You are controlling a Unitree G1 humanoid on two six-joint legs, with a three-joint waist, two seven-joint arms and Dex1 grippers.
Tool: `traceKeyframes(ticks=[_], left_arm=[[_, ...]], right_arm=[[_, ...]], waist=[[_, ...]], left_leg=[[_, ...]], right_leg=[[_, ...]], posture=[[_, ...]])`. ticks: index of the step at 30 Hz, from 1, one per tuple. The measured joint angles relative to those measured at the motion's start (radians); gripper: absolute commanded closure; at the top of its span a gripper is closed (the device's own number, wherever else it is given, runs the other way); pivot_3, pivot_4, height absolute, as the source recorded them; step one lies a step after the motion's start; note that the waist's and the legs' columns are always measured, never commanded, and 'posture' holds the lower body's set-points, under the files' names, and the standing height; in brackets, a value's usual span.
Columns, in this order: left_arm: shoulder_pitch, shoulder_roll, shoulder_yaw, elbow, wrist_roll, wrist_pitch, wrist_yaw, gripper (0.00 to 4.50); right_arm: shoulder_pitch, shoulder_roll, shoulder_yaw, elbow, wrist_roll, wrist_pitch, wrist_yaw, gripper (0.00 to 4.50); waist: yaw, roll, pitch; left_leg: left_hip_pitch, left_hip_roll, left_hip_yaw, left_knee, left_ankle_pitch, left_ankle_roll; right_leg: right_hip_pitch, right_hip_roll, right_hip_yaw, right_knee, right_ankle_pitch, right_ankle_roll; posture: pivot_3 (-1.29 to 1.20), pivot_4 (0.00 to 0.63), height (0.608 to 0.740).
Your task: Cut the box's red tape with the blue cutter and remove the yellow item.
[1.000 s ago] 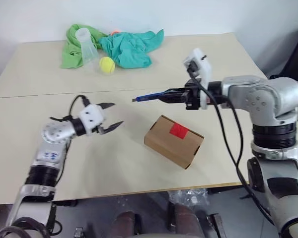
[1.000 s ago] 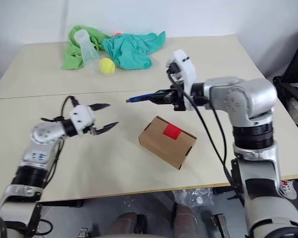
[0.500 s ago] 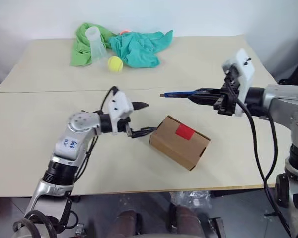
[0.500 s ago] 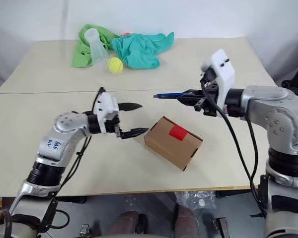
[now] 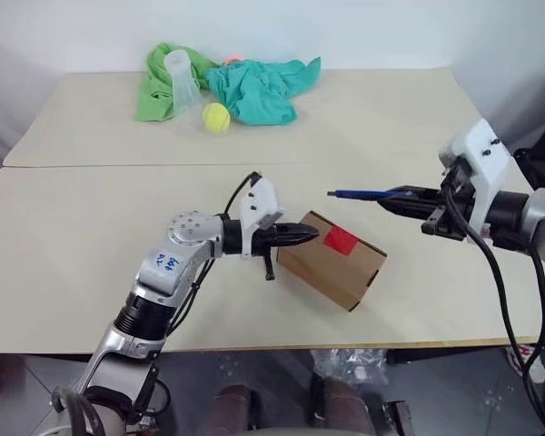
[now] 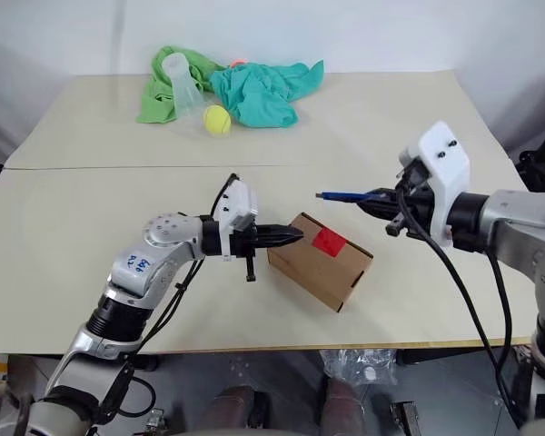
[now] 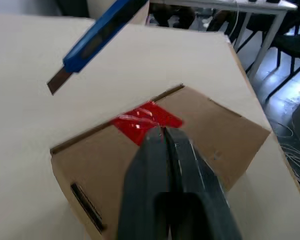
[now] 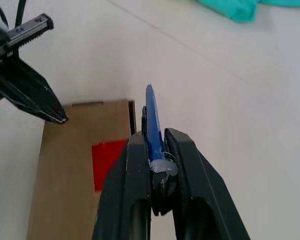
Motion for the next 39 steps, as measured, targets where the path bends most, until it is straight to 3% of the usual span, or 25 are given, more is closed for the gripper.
traceKeyframes(ticks=[11, 39], left_arm=[[-0.038, -0.035, -0.036, 0.02, 0.025, 0.161, 0.052, 4.47], [-0.074, -0.036, -0.037, 0.06, 0.044, 0.161, 0.014, 4.47]], right_arm=[[0.016, -0.031, 0.096, 0.007, -0.007, -0.064, -0.001, 4.35], [0.041, -0.043, 0.129, 0.036, -0.023, -0.112, 0.001, 4.35]], waist=[[0.001, 0.0, 0.0], [0.0, 0.0, 0.0]], left_leg=[[0.0, 0.0, 0.0, 0.002, 0.0, 0.001], [0.0, 0.0, 0.0, 0.002, 0.0, 0.001]], right_leg=[[0.001, 0.0, 0.0, 0.0, 0.001, 0.0], [0.001, -0.001, 0.0, 0.0, 0.001, 0.0]], posture=[[0.0, 0.15, 0.74], [0.0, 0.15, 0.74]])
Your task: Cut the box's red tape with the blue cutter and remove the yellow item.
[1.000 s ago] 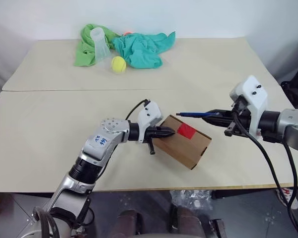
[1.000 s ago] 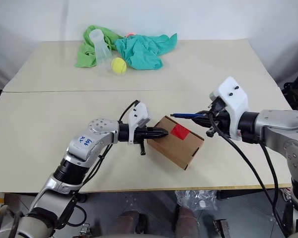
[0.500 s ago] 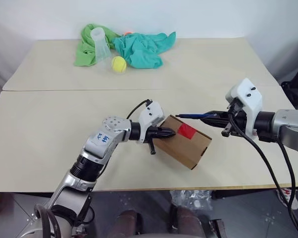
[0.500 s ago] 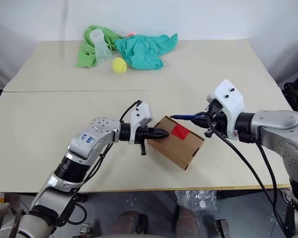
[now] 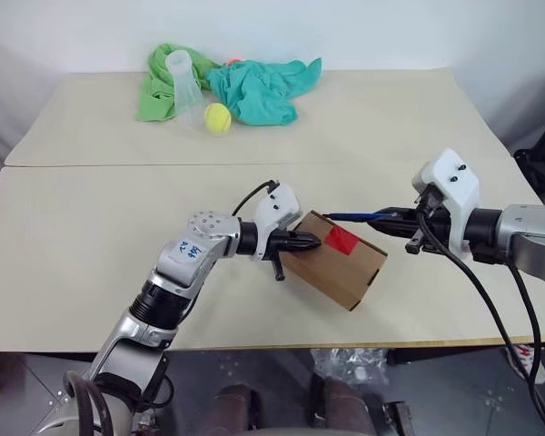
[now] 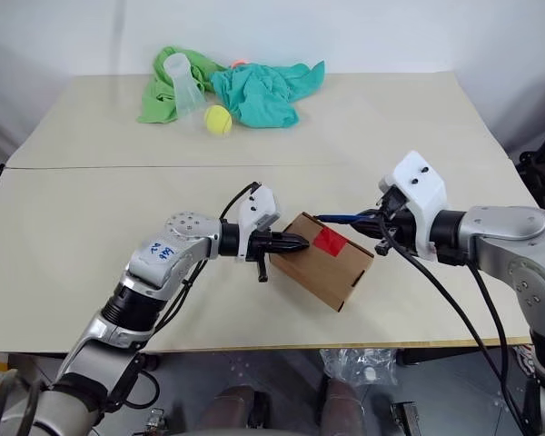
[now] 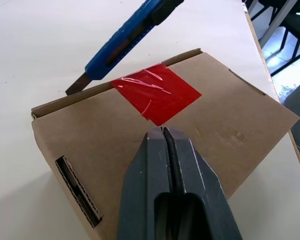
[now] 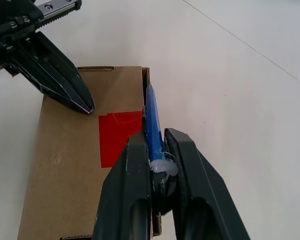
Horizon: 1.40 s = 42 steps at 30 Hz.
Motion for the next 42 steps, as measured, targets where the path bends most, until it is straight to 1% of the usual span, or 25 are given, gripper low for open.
traceKeyframes(ticks=[4, 8, 23, 30, 34, 42], left_arm=[[-0.001, -0.001, 0.0, 0.003, 0.0, -0.002, -0.002, 4.47], [-0.001, -0.001, 0.0, 0.004, 0.0, -0.002, -0.004, 4.47], [-0.003, -0.002, 0.0, 0.008, 0.001, -0.003, -0.005, 4.47], [-0.004, -0.002, 0.0, 0.008, 0.003, -0.003, -0.005, 4.47], [-0.012, -0.002, -0.007, 0.009, 0.009, 0.006, -0.005, 4.47], [-0.046, -0.001, -0.03, 0.003, 0.02, 0.074, 0.001, 4.47]], right_arm=[[-0.039, 0.0, -0.008, -0.004, 0.021, 0.003, -0.003, 4.35], [-0.038, 0.0, -0.008, -0.005, 0.032, 0.005, -0.004, 4.35], [0.023, -0.003, -0.002, -0.001, 0.012, -0.002, -0.004, 4.35], [0.031, -0.033, -0.002, -0.004, 0.01, -0.002, 0.011, 4.35], [0.034, -0.068, 0.001, -0.007, 0.011, -0.002, 0.031, 4.35], [0.008, -0.132, 0.041, -0.001, 0.01, 0.0, 0.076, 4.35]], waist=[[0.0, 0.0, 0.0], [0.001, 0.0, 0.0], [0.001, 0.0, 0.0], [0.001, 0.0, 0.0], [0.002, 0.0, 0.0], [0.003, 0.0, 0.0]], left_leg=[[0.0, 0.0, 0.0, 0.0, 0.0, 0.0], [0.0, 0.0, 0.0, 0.0, 0.0, 0.0], [0.0, 0.0, 0.0, 0.0, 0.0, 0.0], [0.0, 0.0, 0.0, 0.0, 0.0, 0.0], [0.0, 0.0, 0.0, 0.0, 0.0, 0.0], [0.0, 0.0, -0.001, 0.001, 0.0, 0.001]], right_leg=[[0.0, 0.0, 0.0, 0.0, 0.0, 0.0], [0.0, 0.0, 0.0, 0.0, 0.0, 0.0], [0.0, 0.0, 0.0, 0.0, 0.0, 0.0], [0.0, 0.0, 0.0, 0.0, 0.0, 0.0], [0.0, 0.0, 0.0, 0.0, 0.0, 0.0], [0.001, -0.001, -0.001, 0.0, 0.0, 0.0]], posture=[[0.0, 0.15, 0.74], [0.0, 0.15, 0.74], [0.0, 0.15, 0.74], [0.0, 0.15, 0.74], [0.0, 0.15, 0.74], [0.0, 0.15, 0.74]])
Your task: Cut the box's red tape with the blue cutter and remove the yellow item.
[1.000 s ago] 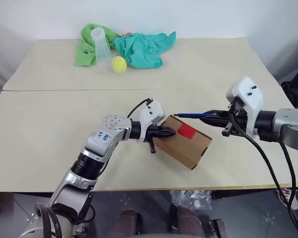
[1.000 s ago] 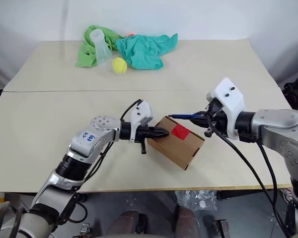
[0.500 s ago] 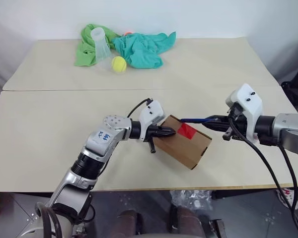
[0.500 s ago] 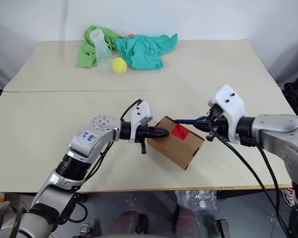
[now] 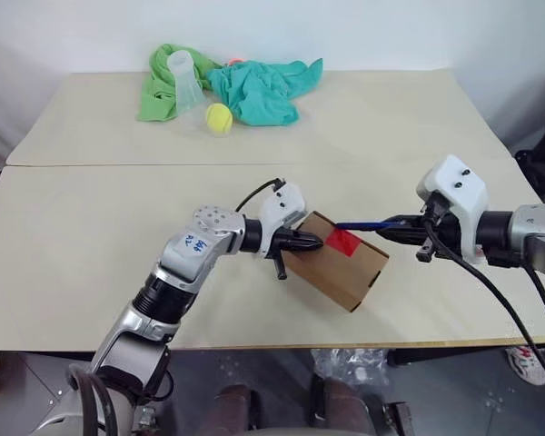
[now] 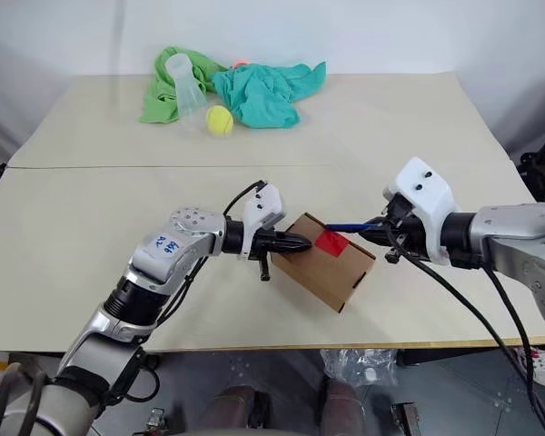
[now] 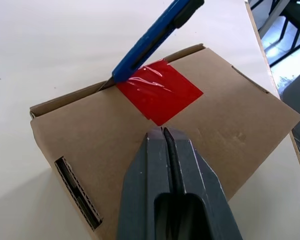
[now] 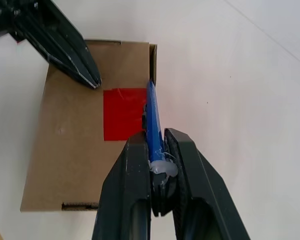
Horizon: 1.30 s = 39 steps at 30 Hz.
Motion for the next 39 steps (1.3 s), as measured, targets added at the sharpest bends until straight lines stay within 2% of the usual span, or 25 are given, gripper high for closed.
traceKeyframes(ticks=[14, 27, 39], left_arm=[[0.006, -0.003, -0.007, -0.036, -0.001, 0.04, 0.026, 4.47], [0.006, -0.015, -0.009, -0.042, -0.001, 0.059, 0.049, 4.47], [0.006, -0.026, -0.009, -0.037, -0.001, 0.059, 0.06, 4.47]], right_arm=[[-0.057, -0.101, 0.081, 0.054, -0.013, -0.003, 0.102, 4.35], [-0.146, -0.129, 0.142, 0.09, -0.013, 0.056, 0.151, 4.35], [-0.137, -0.203, 0.16, 0.091, -0.015, 0.069, 0.206, 4.35]], waist=[[0.001, 0.0, 0.0], [0.001, 0.0, 0.0], [0.005, 0.0, 0.0]], left_leg=[[0.0, 0.0, -0.001, 0.0, 0.0, 0.0], [0.0, 0.0, -0.002, 0.001, -0.001, -0.001], [0.0, 0.0, -0.002, 0.001, -0.001, -0.001]], right_leg=[[0.001, 0.0, -0.001, -0.001, 0.0, 0.0], [0.001, -0.001, -0.001, -0.001, 0.0, 0.0], [0.002, -0.001, -0.001, -0.001, 0.0, 0.0]], posture=[[0.0, 0.15, 0.74], [0.0, 0.15, 0.74], [0.0, 0.15, 0.74]])
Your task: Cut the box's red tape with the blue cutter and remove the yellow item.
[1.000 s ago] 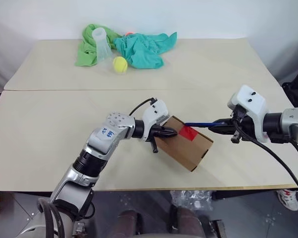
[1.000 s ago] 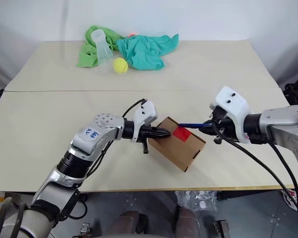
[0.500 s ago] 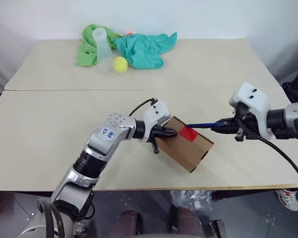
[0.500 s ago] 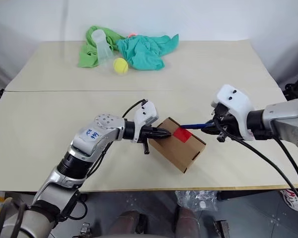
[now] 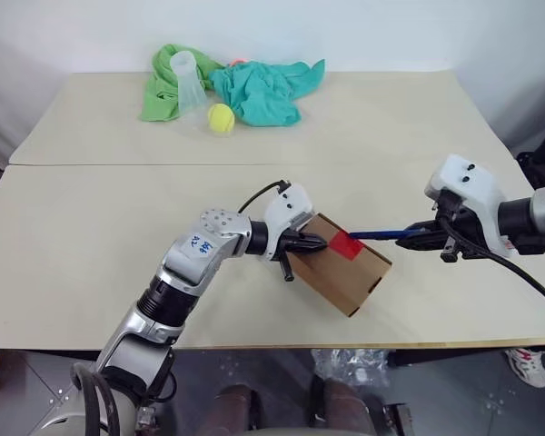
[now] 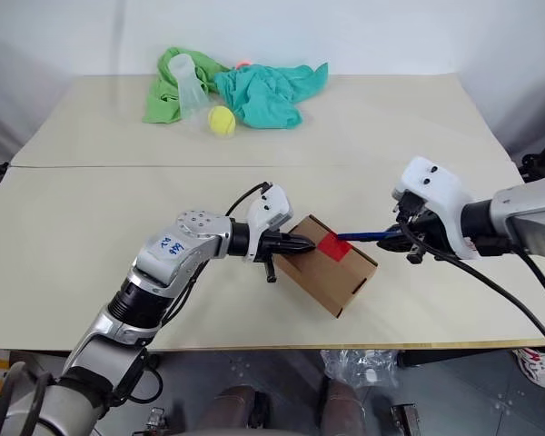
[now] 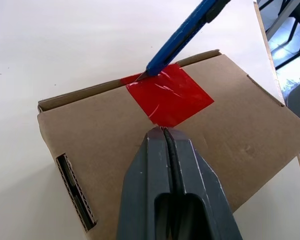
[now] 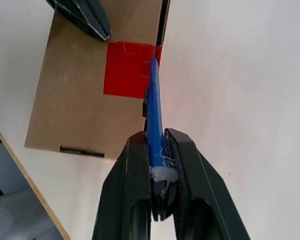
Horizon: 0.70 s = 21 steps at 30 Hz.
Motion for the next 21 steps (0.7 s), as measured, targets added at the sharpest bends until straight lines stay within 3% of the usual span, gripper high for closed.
traceKeyframes(ticks=[14, 21], left_arm=[[-0.001, -0.017, -0.006, 0.009, 0.001, -0.007, 0.003, 4.47], [-0.004, -0.02, -0.006, 0.023, 0.001, -0.017, 0.002, 4.47]], right_arm=[[0.136, -0.118, -0.051, -0.02, 0.013, 0.002, 0.062, 4.35], [0.128, -0.121, -0.053, -0.027, 0.016, 0.022, 0.058, 4.35]], waist=[[0.016, 0.0, 0.0], [0.017, 0.0, 0.0]], left_leg=[[0.0, 0.0, 0.0, 0.0, 0.0, 0.0], [0.0, 0.0, 0.0, 0.001, 0.0, 0.0]], right_leg=[[0.0, 0.0, 0.0, 0.0, 0.0, 0.0], [0.0, 0.0, 0.0, 0.0, 0.0, 0.0]], posture=[[0.0, 0.15, 0.74], [0.0, 0.15, 0.74]])
